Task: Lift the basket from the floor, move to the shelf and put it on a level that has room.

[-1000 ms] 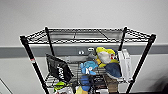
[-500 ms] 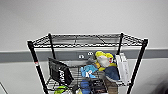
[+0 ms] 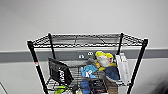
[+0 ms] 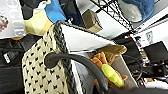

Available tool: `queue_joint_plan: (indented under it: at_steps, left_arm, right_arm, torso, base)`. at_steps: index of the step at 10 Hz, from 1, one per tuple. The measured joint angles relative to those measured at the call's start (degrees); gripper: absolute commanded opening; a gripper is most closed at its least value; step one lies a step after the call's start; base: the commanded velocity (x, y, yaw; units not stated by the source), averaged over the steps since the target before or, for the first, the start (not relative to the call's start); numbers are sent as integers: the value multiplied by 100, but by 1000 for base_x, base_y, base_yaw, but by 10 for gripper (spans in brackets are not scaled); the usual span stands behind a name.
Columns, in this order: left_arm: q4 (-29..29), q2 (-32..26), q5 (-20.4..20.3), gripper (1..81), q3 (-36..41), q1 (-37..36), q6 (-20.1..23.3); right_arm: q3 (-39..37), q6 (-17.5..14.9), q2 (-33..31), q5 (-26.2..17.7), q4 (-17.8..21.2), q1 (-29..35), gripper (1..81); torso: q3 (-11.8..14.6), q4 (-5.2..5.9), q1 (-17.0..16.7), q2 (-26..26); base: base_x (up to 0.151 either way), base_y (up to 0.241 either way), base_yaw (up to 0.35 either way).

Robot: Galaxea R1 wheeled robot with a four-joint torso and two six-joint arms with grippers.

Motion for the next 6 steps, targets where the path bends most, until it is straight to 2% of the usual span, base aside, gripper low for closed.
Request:
queue_joint_plan:
  at_steps: [6]
  left_arm:
    - [-20, -667, 63, 10, 1017, -477, -57]
  right_arm:
    - [1048, 22, -712, -11, 21, 516, 10]
  torso:
    - [2, 0, 0, 0]
  base:
    - [0, 0, 0]
